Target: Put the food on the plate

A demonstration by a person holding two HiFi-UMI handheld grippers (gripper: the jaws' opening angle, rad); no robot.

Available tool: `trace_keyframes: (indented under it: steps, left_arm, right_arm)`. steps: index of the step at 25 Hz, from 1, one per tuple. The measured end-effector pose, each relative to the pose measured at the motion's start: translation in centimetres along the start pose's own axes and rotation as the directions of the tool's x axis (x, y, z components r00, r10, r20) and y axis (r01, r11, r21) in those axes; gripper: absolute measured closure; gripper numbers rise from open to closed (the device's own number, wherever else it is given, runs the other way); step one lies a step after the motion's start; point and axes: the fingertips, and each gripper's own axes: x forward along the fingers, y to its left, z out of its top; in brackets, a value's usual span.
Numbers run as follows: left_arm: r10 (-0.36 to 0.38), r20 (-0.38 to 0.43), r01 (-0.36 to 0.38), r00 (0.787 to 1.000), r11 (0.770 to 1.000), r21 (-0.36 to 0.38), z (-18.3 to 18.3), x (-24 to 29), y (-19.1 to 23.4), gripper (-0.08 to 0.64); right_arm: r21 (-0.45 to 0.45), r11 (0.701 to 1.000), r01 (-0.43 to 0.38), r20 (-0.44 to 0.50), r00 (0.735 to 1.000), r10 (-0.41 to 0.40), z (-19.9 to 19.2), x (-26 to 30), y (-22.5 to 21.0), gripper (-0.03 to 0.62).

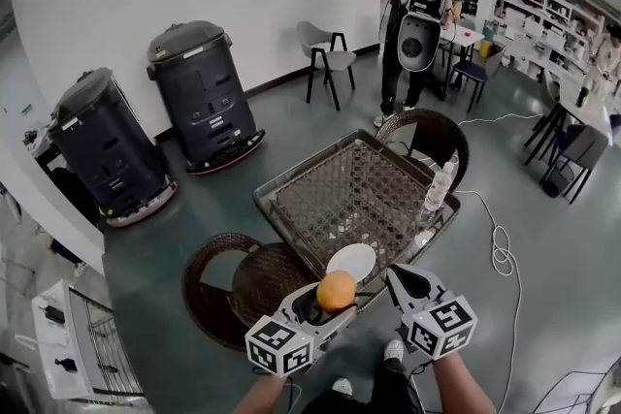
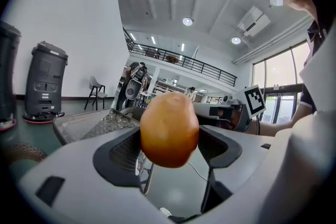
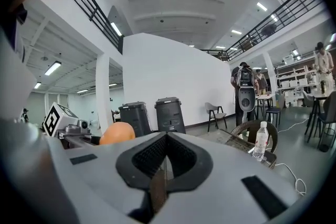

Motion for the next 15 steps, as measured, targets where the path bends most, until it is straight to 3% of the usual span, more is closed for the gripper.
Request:
trace_keyframes:
  steps: [15]
  left_arm:
    - [0.091,-0.067,-0.090,0.994,0.996,0.020,-1.0,4.5,3.1,0.213]
  right_arm:
    - [0.014,0.997,-0.079,-0.017,0.997,0.080,-0.5,3.9,-3.8,0.588]
